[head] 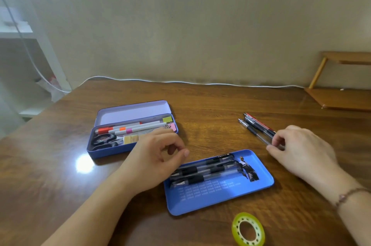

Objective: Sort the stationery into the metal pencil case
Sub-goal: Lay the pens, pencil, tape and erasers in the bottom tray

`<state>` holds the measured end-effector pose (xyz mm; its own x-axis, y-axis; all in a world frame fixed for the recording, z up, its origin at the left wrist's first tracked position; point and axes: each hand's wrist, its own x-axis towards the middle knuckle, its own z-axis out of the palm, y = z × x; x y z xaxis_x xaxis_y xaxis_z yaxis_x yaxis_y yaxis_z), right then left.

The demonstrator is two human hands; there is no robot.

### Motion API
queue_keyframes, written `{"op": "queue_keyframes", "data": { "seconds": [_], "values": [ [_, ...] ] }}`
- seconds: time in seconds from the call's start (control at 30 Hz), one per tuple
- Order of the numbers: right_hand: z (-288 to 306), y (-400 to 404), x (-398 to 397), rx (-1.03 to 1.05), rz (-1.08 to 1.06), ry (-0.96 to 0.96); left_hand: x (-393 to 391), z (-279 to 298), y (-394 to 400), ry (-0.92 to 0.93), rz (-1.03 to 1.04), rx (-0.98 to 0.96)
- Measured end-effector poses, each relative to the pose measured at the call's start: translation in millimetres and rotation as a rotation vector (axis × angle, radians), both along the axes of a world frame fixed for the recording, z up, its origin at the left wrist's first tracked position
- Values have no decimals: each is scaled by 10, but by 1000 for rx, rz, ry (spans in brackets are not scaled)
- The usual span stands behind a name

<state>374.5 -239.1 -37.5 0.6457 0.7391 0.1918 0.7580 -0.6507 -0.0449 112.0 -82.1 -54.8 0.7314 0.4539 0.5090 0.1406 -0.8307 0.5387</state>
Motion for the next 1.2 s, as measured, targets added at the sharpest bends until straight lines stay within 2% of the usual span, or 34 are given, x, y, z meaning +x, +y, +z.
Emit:
{"op": "queue_keyframes", "data": {
  "seconds": [0.27, 0.37, 0.47, 0.53, 0.63, 0.7, 0.8, 0.93, 1.07, 1.2],
  "values": [
    [-35, 62, -65, -31, -34, 0, -6, -5, -2, -24, 5, 9],
    [-36, 28, -70, 112, 19, 38, 1, 4, -14, -52, 14, -17],
    [-18, -12, -267, 513, 276, 113, 22, 14, -69, -68, 17, -78],
    [18, -27, -528, 645, 507, 117, 50, 27, -143, -97, -17, -167],
    [0, -37, -800, 687, 731, 35, 97, 61, -263, -182, -127, -270],
    [-36, -29, -856, 721, 798, -10, 120, 92, -333, -264, -204, -378],
    [-75, -18, -878, 666, 880, -84, 151, 130, -392, -304, -306, -511],
    [-23, -58, -788, 762, 1022, -53, 113, 169, -430, -195, -526, -748],
    [25, -104, -724, 728, 1099, -234, 38, 198, -420, -17, -679, -910],
    [47, -123, -705, 691, 1131, -267, 15, 210, -403, 177, -704, -874]
  ]
}}
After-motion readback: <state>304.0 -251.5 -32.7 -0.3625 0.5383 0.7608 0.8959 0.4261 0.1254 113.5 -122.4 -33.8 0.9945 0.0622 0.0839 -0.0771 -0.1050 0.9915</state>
